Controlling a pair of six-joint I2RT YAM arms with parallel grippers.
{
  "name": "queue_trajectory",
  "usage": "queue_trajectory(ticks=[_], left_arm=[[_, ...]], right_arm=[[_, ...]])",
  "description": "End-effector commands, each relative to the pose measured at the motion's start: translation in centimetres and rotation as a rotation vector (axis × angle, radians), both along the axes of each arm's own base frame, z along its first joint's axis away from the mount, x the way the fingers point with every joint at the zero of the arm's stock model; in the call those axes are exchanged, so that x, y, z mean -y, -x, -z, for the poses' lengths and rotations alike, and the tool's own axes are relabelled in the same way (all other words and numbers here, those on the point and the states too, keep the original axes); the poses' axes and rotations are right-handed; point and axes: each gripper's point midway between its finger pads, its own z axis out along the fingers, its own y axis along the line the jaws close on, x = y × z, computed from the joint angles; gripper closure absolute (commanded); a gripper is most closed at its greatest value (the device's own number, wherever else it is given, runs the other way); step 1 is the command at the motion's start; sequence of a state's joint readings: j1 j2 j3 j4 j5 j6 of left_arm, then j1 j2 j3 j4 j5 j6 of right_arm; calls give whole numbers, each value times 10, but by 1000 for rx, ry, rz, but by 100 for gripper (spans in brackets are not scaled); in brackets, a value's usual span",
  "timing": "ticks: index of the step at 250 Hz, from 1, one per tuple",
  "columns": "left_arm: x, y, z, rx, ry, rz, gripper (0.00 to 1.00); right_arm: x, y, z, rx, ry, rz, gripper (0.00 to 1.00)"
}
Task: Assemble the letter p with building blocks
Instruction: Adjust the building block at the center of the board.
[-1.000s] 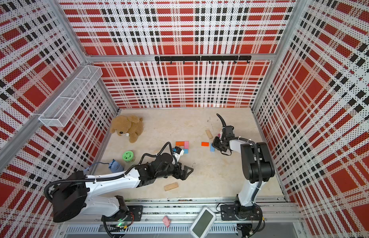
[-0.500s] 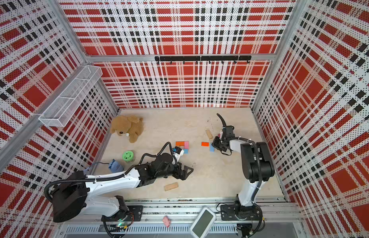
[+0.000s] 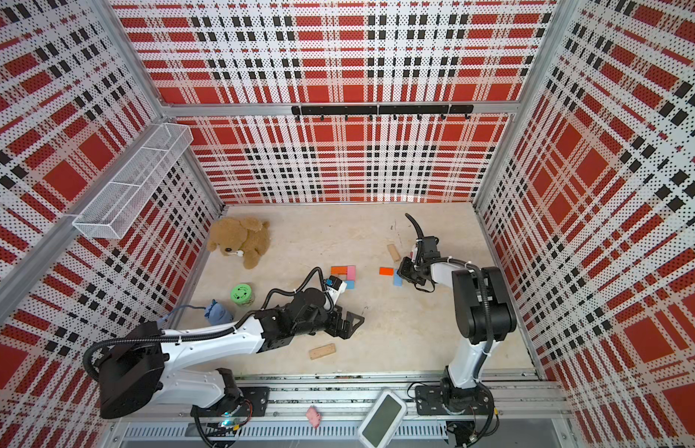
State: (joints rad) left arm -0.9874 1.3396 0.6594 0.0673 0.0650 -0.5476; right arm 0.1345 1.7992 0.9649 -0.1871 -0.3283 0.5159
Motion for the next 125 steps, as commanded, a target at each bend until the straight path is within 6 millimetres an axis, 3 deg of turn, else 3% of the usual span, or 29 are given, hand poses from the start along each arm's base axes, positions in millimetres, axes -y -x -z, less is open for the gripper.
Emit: queue_trajectory(ticks=[1,125], left_arm=[[5,-7,-16,38,35,1,0],[5,-7,-16,37,35,0,1]], right_arm=[[-1,0,6,-13,26,-20,76],[-6,-5,4,-4,20,-39,73]])
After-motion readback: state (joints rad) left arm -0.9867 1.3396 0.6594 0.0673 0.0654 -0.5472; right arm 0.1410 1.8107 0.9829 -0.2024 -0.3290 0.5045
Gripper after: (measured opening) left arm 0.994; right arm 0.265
